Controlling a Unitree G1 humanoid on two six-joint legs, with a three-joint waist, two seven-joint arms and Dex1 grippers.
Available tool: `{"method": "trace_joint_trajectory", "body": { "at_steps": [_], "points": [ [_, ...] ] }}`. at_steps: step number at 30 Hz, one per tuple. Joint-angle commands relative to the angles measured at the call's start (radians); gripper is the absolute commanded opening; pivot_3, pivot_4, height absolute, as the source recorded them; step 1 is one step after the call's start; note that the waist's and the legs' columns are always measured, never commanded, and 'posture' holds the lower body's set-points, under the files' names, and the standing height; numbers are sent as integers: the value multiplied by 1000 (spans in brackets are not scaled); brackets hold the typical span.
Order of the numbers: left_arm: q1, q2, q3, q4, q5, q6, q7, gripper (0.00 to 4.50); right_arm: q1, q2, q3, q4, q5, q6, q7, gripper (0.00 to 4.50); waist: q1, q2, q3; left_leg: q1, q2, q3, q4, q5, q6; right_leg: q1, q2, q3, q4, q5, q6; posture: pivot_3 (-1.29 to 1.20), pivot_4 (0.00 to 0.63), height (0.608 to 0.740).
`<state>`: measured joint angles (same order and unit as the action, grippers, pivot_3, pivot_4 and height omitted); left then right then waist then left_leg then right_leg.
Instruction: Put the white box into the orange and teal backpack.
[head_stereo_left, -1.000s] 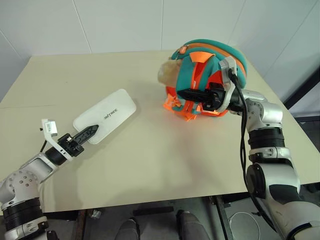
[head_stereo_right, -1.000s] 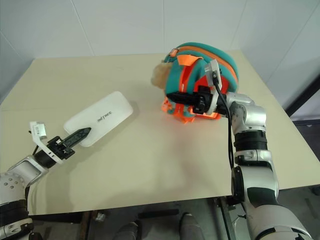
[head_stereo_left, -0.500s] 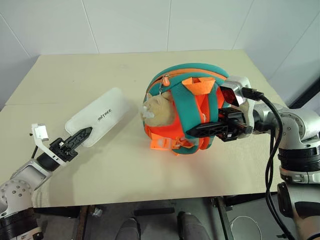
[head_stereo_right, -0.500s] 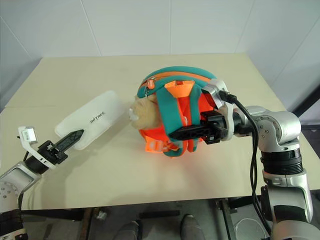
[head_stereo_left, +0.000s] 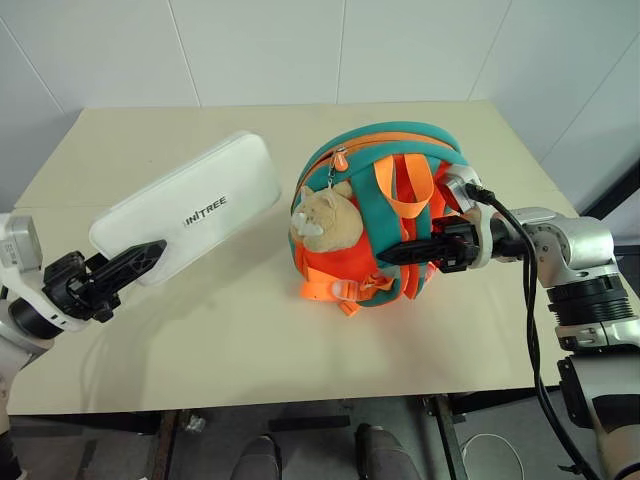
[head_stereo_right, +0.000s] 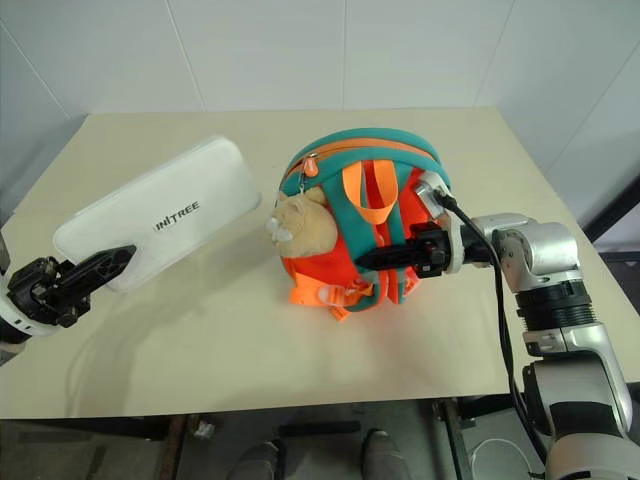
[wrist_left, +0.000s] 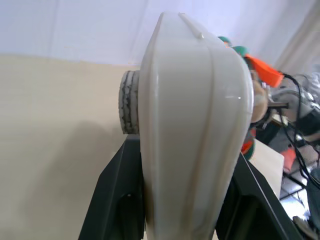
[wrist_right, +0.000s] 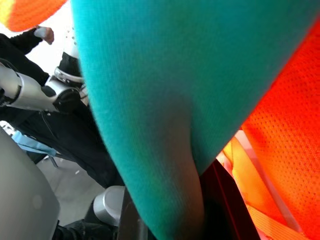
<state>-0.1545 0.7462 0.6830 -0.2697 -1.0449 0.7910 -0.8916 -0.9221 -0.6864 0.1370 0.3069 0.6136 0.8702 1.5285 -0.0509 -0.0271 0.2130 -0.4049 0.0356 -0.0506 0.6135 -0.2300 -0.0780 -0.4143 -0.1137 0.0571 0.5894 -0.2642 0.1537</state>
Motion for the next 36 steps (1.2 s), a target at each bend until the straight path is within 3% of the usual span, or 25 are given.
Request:
{"method": "trace_joint_trajectory", "body": {
  "at_steps": [1,7,16,25,30,36],
  "points": [
    [-19,37,-31,-39,-7,-38,-47,1241,-5,5,-7,-24,7,-16,37,27,-3,0,0,0,0,0,0,0,0,0,0,0,0,0,1,0,150,740],
    [-20,79,-137,-9,74,-91,-119,1241,4,7,-12,-40,15,-11,25,27,-4,0,0,0,0,0,-1,-1,0,-1,0,0,1,1,3,0,150,740],
    [-160,129,-277,166,205,-179,-211,1241,33,-20,-15,-106,37,24,36,27,-2,0,0,0,0,0,0,-1,1,0,0,0,1,1,3,0,150,740],
    [-535,216,-577,352,477,-213,-263,1241,11,-29,4,-98,29,6,64,27,5,0,0,0,0,0,0,-1,1,0,1,0,2,4,11,0,150,740],
    [-702,200,-697,412,611,-273,-291,1241,24,-22,4,-116,37,4,58,27,7,0,0,0,0,0,0,-1,1,0,1,0,2,4,11,0,150,740],
    [-923,31,-831,505,696,-270,-297,1241,26,-4,7,-131,46,1,51,27,22,0,0,-1,0,0,1,-1,1,0,1,0,4,3,13,0,150,740]
  ]
}}
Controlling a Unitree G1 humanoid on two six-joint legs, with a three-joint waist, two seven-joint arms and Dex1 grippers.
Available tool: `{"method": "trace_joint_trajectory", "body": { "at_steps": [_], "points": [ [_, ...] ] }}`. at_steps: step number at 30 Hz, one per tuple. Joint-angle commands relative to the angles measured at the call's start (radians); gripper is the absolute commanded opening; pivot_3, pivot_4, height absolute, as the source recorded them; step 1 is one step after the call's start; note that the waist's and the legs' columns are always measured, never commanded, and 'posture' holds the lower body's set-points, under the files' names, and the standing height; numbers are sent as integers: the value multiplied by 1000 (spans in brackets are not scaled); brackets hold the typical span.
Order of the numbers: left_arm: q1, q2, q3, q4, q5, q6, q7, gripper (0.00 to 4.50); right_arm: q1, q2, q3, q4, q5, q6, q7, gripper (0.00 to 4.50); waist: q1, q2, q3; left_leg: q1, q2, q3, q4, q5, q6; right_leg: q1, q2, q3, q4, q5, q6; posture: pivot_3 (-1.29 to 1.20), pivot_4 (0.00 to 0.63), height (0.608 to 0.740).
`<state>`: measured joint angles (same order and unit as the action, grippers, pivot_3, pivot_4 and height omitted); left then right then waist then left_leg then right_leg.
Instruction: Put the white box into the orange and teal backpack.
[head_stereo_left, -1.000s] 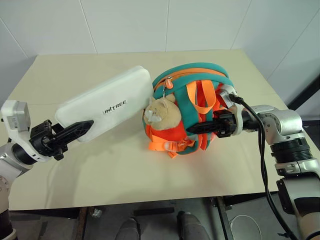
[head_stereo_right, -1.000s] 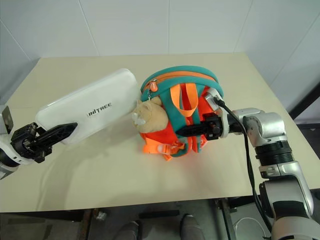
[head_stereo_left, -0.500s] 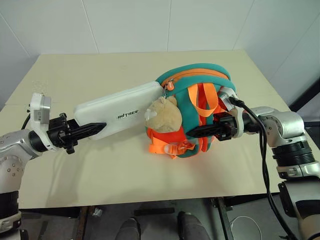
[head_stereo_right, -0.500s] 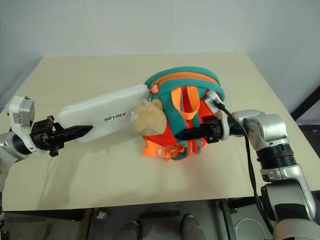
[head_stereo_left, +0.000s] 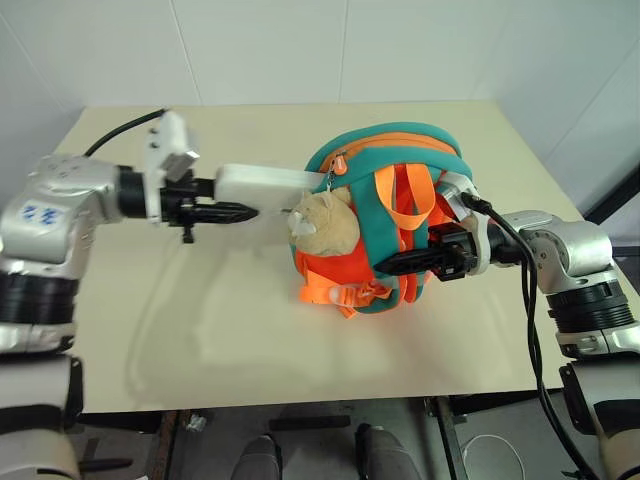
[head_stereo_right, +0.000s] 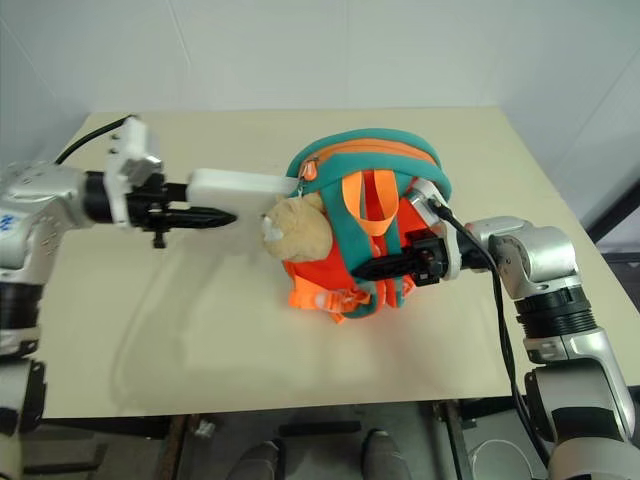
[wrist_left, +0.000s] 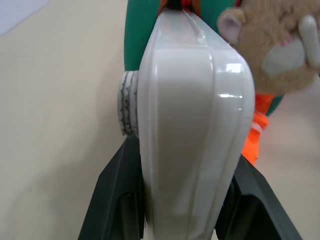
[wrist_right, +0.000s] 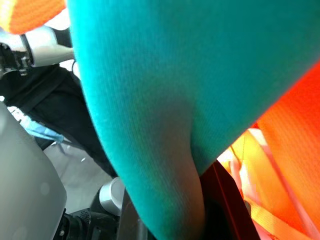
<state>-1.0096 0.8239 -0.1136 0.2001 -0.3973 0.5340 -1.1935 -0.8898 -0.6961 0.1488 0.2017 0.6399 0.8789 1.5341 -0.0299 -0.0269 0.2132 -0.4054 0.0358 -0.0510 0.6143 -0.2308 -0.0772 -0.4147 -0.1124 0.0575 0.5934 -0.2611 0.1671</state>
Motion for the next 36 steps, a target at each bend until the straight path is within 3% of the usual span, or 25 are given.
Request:
{"method": "trace_joint_trajectory", "body": {
  "at_steps": [1,3,8,14,19,23,26,31,36],
  "points": [
    [-102,-94,-63,68,72,-5,20,1241,-9,13,-4,-25,20,-11,42,27,1,0,0,0,0,0,0,0,0,0,0,0,0,0,0,0,150,740],
    [-164,-165,-117,133,113,123,68,1241,-12,27,-5,-26,21,-16,34,27,2,0,0,0,0,0,0,0,0,0,0,0,0,0,0,0,150,740],
    [-191,-321,-101,232,119,106,106,1241,-5,58,-13,-41,23,-22,7,27,-5,1,1,-1,0,0,0,0,1,0,0,1,3,-1,2,0,150,740],
    [-166,-382,-72,259,135,56,145,1241,15,66,-29,-66,32,-18,-13,27,-4,1,1,-1,0,0,0,0,0,-1,0,1,6,-2,2,0,150,740],
    [-138,-341,3,159,95,50,142,2837,46,56,-42,-75,26,-24,-25,0,-1,1,1,-1,0,-1,1,0,0,-1,0,1,6,-2,2,0,150,740],
    [-68,-229,60,79,58,28,46,3948,42,62,-44,-56,13,-38,-37,0,-10,1,1,-1,0,0,1,0,0,-2,0,1,7,-3,2,0,150,740],
    [13,-103,97,42,41,-26,-62,3948,41,65,-35,-35,-5,-53,-43,0,-25,1,1,0,0,0,0,0,0,-2,0,1,8,-3,1,0,150,740],
    [112,27,134,-1,28,-49,-144,3948,38,67,-31,-15,-25,-67,-43,0,-14,1,1,0,0,-1,1,0,0,-2,0,1,8,-3,1,0,150,740],
    [199,41,216,-160,-80,15,-130,3948,29,70,-26,17,-43,-87,-33,0,-6,1,1,0,0,-1,1,0,0,-1,0,1,8,-3,1,0,150,740]
  ]
}}
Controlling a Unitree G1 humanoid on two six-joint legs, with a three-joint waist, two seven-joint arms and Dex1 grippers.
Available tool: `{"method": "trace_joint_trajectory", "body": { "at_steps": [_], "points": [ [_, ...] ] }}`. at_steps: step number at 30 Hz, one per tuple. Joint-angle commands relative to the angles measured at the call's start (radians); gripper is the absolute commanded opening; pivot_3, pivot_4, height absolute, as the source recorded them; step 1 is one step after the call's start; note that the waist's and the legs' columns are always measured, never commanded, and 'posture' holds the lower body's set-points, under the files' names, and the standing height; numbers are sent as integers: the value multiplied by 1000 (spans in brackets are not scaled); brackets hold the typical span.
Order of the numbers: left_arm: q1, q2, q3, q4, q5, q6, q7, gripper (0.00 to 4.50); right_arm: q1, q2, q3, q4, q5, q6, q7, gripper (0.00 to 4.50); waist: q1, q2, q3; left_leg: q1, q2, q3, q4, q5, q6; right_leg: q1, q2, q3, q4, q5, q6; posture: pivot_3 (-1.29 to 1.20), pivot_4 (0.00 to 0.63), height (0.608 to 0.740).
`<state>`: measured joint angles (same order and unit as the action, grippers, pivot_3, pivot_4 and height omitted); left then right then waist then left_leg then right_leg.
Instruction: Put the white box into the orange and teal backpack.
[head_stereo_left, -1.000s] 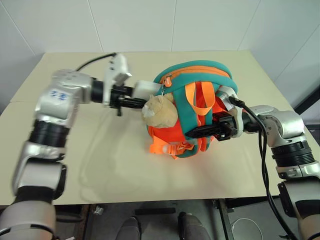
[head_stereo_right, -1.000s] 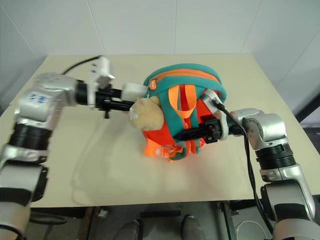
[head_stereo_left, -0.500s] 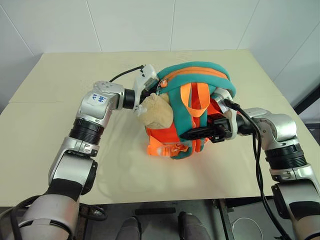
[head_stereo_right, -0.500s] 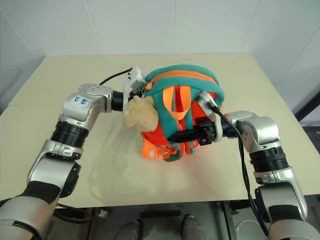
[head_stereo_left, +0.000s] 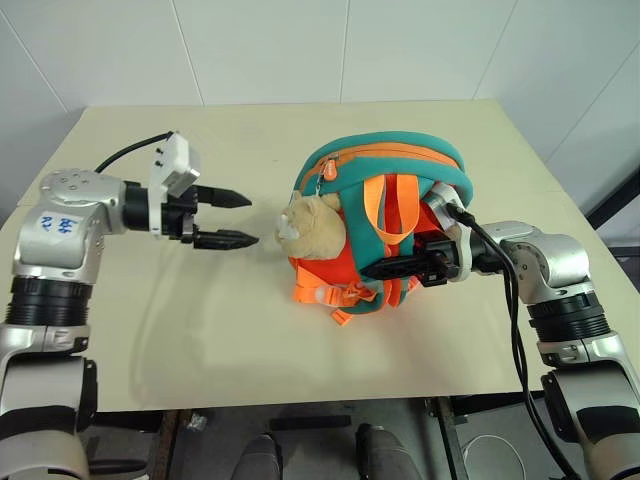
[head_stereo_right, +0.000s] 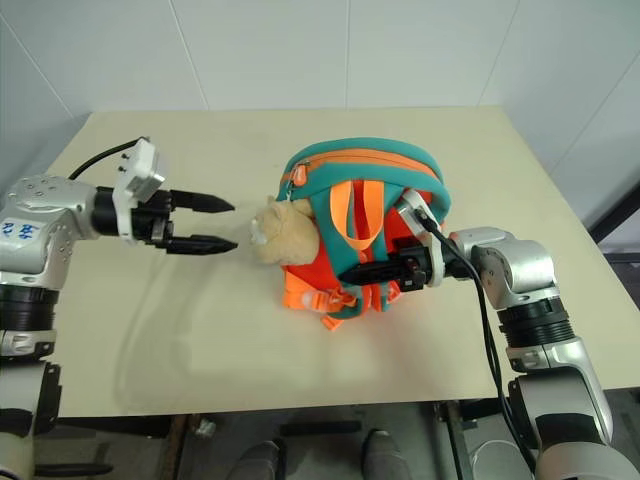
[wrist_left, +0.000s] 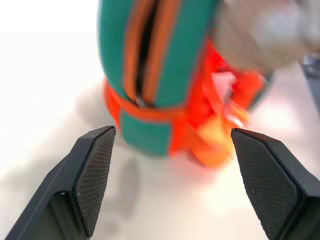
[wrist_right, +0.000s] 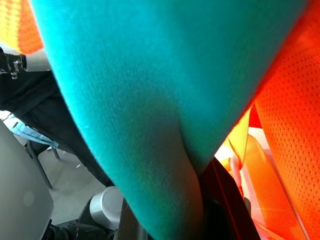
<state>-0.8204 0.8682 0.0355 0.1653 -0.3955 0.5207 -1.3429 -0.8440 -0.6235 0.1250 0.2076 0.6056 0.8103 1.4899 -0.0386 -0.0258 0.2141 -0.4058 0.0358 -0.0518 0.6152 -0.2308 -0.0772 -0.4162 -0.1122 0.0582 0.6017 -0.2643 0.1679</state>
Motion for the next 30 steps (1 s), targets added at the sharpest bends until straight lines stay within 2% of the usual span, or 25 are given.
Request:
{"method": "trace_joint_trajectory", "body": {
  "at_steps": [1,9,15,22,25,30],
  "points": [
    [18,-15,75,-155,-100,37,34,3948,-19,-1,0,18,-13,-22,12,0,5,0,0,0,0,0,0,0,0,0,0,0,0,0,0,0,150,740],
    [52,-164,52,-331,-168,72,176,3948,-37,13,9,44,-33,-39,17,0,5,0,0,1,0,0,3,0,0,0,0,0,0,0,0,0,150,740],
    [72,-201,-13,-338,-99,-11,214,3948,-39,6,5,40,-34,-33,21,0,5,0,0,1,0,0,5,0,0,1,0,1,2,0,0,0,150,740],
    [86,-253,-44,-369,-109,-8,257,3948,-25,7,2,18,-26,-22,11,0,7,0,0,1,0,0,7,0,0,2,0,1,1,0,0,0,150,740],
    [80,-272,-51,-357,-99,-27,275,3365,-26,11,-1,20,-25,-21,6,0,8,0,0,1,0,0,7,0,0,2,0,1,1,0,0,0,150,740],
    [62,-276,-52,-333,-64,-55,305,1841,-26,15,-3,20,-24,-26,0,0,8,0,0,1,0,0,7,0,0,2,0,1,1,0,0,0,150,740]
  ]
}}
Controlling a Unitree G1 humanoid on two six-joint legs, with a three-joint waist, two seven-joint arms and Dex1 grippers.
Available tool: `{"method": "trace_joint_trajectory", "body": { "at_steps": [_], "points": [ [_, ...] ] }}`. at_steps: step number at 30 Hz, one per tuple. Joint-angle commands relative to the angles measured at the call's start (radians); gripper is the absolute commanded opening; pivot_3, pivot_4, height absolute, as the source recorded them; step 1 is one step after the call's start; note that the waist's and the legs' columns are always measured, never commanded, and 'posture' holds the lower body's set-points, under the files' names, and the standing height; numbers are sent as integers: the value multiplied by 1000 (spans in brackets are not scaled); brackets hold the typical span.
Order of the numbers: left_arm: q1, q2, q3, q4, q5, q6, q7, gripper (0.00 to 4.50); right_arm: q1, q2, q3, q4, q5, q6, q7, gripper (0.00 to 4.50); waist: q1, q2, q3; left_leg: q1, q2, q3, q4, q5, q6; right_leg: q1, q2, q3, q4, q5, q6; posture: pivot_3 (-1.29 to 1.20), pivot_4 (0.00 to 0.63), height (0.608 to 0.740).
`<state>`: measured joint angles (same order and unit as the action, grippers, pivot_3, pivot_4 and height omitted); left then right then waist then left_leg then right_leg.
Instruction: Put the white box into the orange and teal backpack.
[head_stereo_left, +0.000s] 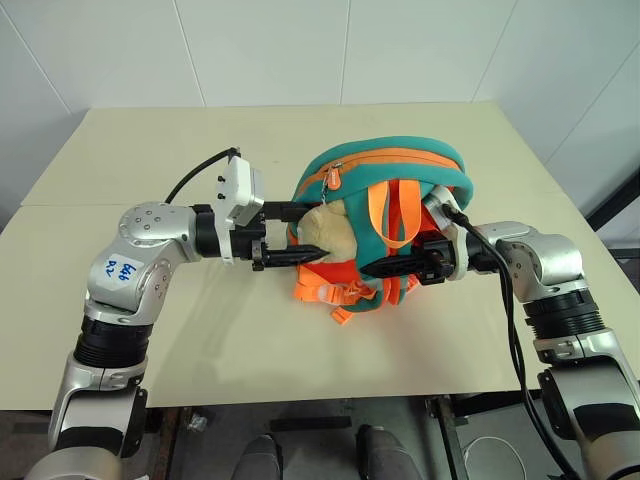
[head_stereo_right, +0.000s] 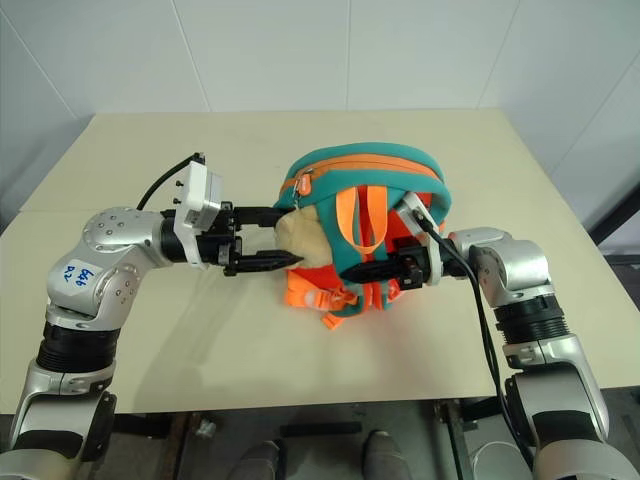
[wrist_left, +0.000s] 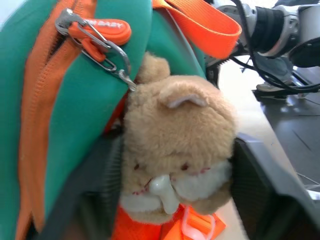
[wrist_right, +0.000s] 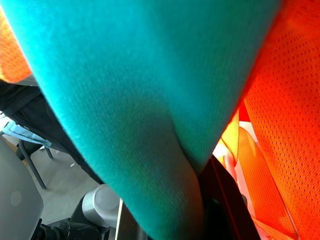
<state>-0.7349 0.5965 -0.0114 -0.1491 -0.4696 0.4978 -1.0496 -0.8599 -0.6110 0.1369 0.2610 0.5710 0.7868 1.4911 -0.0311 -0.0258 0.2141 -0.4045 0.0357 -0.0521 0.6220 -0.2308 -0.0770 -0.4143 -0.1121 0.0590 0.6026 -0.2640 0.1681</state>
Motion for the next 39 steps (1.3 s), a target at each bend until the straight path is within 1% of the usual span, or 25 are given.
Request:
{"method": "trace_joint_trajectory", "body": {
  "at_steps": [1,4,5,8,12,16,20,25,28,29,31,34,37,39],
  "points": [
    [-26,-2,-5,-16,16,-36,14,1558,-10,4,-16,-33,11,-4,-3,0,0,0,0,0,0,0,0,0,0,0,0,0,0,0,0,0,150,740],
    [-29,7,-3,-12,19,-42,9,784,-10,5,-18,-34,11,-7,-5,0,1,0,0,0,0,0,0,0,0,0,0,0,0,0,0,0,150,740],
    [-33,19,4,-10,10,-29,-1,643,-10,5,-18,-34,10,-10,-6,0,0,0,0,0,0,0,0,0,0,0,0,0,0,0,0,0,150,740],
    [-51,77,42,18,-6,-29,-49,643,-14,5,-22,-34,10,-12,-11,0,-2,0,0,0,0,0,0,0,0,0,0,0,0,0,0,0,150,740],
    [-101,175,81,119,1,-39,-101,643,-7,2,-22,-38,9,-15,-13,0,-5,0,0,0,0,0,0,0,0,0,0,0,0,0,0,0,150,740],
    [-153,299,112,368,79,-142,-142,643,7,-16,-40,-76,22,1,-29,0,-10,0,0,0,0,0,-1,0,0,0,0,0,0,0,0,0,150,740],
    [-145,326,84,508,126,-200,-152,643,41,-37,-52,-114,33,22,-38,0,-10,0,0,0,0,0,-2,0,0,0,0,0,0,0,0,0,150,740],
    [-101,221,10,637,196,-286,-133,643,75,-33,-71,-160,55,51,-73,0,0,0,0,0,0,0,-2,0,1,0,0,0,-1,0,0,0,150,740],
    [-74,132,-51,721,257,-361,-118,643,95,-30,-80,-191,76,70,-95,0,1,0,0,0,0,0,0,0,1,0,0,0,0,0,0,0,150,740],
    [-71,117,-59,737,269,-380,-119,643,99,-30,-81,-196,80,73,-100,0,1,0,0,0,0,0,0,0,1,0,0,0,1,0,0,0,150,740],
    [-70,53,-79,795,294,-422,-100,643,109,-26,-91,-206,90,86,-114,0,2,0,0,0,0,0,0,0,1,0,0,0,1,0,0,0,150,740],
    [-86,-37,-115,925,353,-503,-44,643,126,-17,-102,-229,107,102,-139,0,6,0,-1,1,0,0,0,0,1,0,0,0,1,0,0,0,150,740],
    [-99,-77,-125,998,390,-570,-18,643,136,-11,-107,-245,123,114,-158,0,25,2,-2,2,-1,0,5,0,1,4,0,-1,1,1,1,0,150,740],
    [-100,-91,-122,1014,399,-600,-11,643,146,-7,-109,-259,131,120,-172,0,33,2,-3,2,-1,0,7,-1,1,6,0,-1,-1,3,1,0,150,740]
  ]
}}
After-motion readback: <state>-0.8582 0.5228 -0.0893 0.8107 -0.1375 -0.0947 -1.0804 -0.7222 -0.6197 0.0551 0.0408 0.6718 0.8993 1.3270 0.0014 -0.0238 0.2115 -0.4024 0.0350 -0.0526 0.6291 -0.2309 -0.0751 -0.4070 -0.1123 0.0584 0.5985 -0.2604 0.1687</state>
